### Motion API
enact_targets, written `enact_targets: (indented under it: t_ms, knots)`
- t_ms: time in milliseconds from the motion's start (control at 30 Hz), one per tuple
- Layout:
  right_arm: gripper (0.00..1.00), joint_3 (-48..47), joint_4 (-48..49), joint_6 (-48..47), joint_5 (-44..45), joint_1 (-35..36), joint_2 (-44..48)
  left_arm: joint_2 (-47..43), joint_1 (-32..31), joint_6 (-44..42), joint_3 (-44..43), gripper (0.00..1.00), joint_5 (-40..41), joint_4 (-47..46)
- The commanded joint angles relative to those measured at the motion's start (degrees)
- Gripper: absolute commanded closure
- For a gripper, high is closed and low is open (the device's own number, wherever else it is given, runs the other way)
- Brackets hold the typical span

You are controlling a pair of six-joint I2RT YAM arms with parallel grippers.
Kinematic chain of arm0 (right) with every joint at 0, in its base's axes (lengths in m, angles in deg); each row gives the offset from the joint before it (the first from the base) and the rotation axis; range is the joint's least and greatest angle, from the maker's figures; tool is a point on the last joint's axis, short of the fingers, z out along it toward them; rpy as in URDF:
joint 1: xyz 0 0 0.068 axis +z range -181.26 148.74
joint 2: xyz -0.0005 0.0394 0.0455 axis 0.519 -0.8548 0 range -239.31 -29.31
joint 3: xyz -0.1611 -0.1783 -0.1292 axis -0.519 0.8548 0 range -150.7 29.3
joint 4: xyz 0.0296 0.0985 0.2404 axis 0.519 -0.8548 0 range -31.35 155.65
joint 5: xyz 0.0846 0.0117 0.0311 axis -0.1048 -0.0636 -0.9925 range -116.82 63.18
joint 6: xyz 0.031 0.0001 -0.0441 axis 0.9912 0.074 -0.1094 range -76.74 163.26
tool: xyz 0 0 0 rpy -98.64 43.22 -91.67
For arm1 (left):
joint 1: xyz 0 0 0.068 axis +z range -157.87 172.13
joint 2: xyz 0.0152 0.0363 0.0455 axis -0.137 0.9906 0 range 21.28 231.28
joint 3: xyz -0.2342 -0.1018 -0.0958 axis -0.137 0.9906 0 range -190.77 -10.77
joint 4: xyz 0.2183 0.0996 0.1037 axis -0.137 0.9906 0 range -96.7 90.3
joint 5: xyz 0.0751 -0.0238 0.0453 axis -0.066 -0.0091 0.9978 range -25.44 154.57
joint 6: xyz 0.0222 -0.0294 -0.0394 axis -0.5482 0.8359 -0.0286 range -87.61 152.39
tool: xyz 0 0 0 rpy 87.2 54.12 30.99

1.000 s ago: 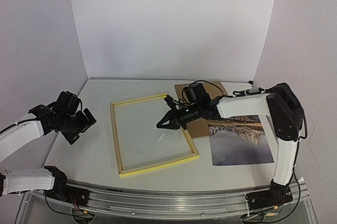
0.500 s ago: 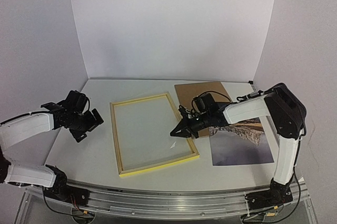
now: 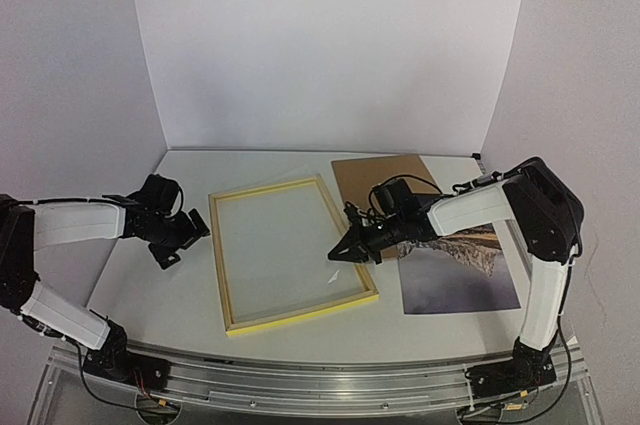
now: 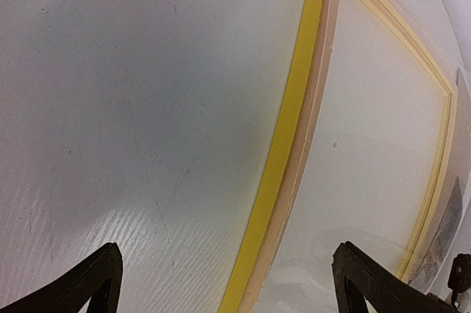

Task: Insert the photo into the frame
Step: Place the photo frame item in the photo frame.

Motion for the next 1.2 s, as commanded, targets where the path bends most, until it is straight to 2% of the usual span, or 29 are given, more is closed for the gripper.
enact_targets:
  t_ms: [0, 367, 700, 1000, 1167]
  knots:
    - [1.00, 0.88, 1.68, -1.01, 0.06, -0.11, 2.41, 4.29, 0.72, 1.83, -2.10, 0.00, -1.74, -5.74]
    - [1.00, 2.20, 2.24, 0.21, -0.80, -0.10, 2.22, 12.71, 0.95, 6.02, -5.83, 0.01, -3.84, -11.50]
    - [1.00, 3.50, 2.16, 3.78, 1.20, -0.18, 3.16, 14.87, 0.97, 10.36, -7.98, 0.00, -1.71, -14.00]
    - [1.00, 1.97, 2.21, 3.34, -0.75, -0.29, 1.45, 19.58, 1.23, 8.38, -12.79, 0.00, -1.57, -13.45]
    - [1.00, 2.25, 2.15, 3.73, -4.82, -0.43, 1.24, 22.88, 1.63, 7.96, -15.20, 0.00, -2.98, -13.91]
